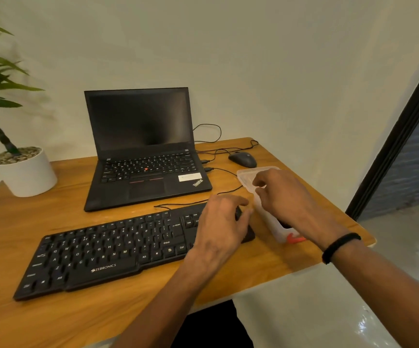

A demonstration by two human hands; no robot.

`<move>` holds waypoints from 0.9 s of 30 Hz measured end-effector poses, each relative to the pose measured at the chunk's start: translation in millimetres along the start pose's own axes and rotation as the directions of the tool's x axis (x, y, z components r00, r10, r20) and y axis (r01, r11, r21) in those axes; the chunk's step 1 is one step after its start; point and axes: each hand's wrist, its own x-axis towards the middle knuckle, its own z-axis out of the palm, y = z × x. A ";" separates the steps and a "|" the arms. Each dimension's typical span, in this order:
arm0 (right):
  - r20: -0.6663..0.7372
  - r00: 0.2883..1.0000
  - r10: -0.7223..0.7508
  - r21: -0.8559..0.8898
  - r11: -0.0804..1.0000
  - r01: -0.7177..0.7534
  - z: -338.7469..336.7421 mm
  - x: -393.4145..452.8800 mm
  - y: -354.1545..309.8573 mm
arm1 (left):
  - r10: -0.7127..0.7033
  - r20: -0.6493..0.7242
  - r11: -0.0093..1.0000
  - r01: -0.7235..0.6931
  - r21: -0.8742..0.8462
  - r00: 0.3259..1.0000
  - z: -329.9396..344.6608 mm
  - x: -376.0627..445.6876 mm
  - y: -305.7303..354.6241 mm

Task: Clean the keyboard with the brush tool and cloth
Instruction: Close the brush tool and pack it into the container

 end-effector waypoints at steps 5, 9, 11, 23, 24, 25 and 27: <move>-0.037 0.979 0.201 0.135 0.972 -0.194 15.9 65.3 46.6 | -0.217 0.115 0.959 0.234 -0.161 0.969 -11.5 38.1 -3.6; 0.001 0.932 0.363 0.177 0.917 -0.357 25.0 98.1 87.7 | -0.418 0.203 0.848 0.461 -0.263 0.885 -2.5 87.0 -21.3; 0.052 0.905 0.422 0.167 0.890 -0.425 30.5 103.7 105.4 | -0.510 0.228 0.783 0.557 -0.276 0.829 11.2 111.9 -30.6; 0.137 0.846 0.515 0.420 0.743 -0.521 67.9 109.7 166.9 | -0.676 0.347 0.618 0.757 -0.215 0.650 66.7 167.4 -39.4; 0.136 0.845 0.518 0.437 0.734 -0.520 69.2 109.1 169.7 | -0.679 0.353 0.604 0.763 -0.230 0.644 65.3 166.5 -36.4; 0.128 0.849 0.513 0.463 0.726 -0.508 68.2 107.1 170.5 | -0.676 0.363 0.594 0.765 -0.248 0.642 64.1 165.9 -34.6; 0.097 0.866 0.491 0.559 0.693 -0.455 59.4 101.2 168.8 | -0.638 0.380 0.581 0.742 -0.333 0.670 59.3 164.3 -30.5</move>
